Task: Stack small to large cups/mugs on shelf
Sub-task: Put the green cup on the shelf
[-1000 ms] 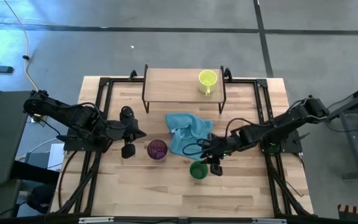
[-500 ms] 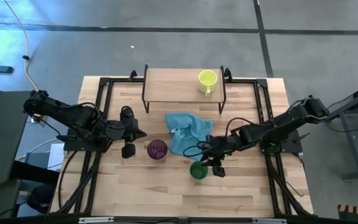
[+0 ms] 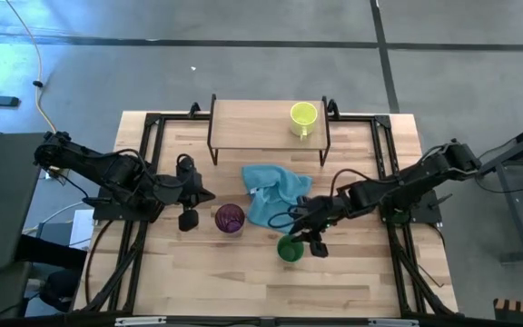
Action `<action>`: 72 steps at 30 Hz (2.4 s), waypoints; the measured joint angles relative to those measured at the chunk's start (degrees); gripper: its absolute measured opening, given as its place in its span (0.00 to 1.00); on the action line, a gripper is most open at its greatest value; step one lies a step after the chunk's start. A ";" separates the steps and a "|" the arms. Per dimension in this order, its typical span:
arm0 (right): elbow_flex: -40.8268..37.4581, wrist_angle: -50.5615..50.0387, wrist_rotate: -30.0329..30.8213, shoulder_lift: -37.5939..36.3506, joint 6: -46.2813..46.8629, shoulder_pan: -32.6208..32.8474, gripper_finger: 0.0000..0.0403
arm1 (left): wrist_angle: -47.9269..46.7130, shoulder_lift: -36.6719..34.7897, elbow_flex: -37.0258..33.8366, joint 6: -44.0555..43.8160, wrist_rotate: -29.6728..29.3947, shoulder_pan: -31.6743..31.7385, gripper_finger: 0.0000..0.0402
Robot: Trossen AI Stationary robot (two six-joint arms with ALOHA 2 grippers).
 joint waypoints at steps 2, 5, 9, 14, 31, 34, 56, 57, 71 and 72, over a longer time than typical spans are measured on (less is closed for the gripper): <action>0.00 -0.02 0.27 0.00 -0.43 -0.22 0.25 | 0.04 0.00 0.00 0.00 -0.01 0.00 0.00; 0.00 -0.25 0.83 0.00 0.28 -0.73 0.25 | 0.05 0.00 0.00 -0.02 -0.01 0.01 0.00; 0.00 -1.11 0.91 0.00 1.56 -1.51 0.25 | 0.07 0.00 0.00 -0.05 -0.03 0.00 0.00; 0.02 -0.99 -1.24 0.26 2.70 -2.19 0.25 | 0.09 0.00 0.00 -0.05 -0.90 0.02 0.00; 12.13 -16.78 -2.71 6.73 -0.44 -3.37 0.25 | 0.11 0.00 0.00 -0.08 -1.67 0.01 0.00; 13.06 -18.37 -2.89 7.51 -0.20 -3.72 0.25 | 0.11 0.00 0.00 -0.18 -1.61 0.02 0.00; 13.27 -19.91 -3.28 11.29 1.58 -3.54 0.25 | -0.08 0.02 0.00 0.06 -1.28 0.01 0.00; 13.25 -20.02 -3.28 11.32 1.57 -3.54 0.25 | -0.08 0.01 0.00 0.06 -1.30 0.01 0.00; 13.25 -19.58 -3.17 12.04 1.71 -3.54 0.25 | -0.06 0.00 0.00 0.02 -1.28 0.01 0.00; 13.25 -19.47 -3.17 12.04 1.71 -3.54 0.25 | -0.06 0.00 0.00 0.02 -1.28 0.02 0.00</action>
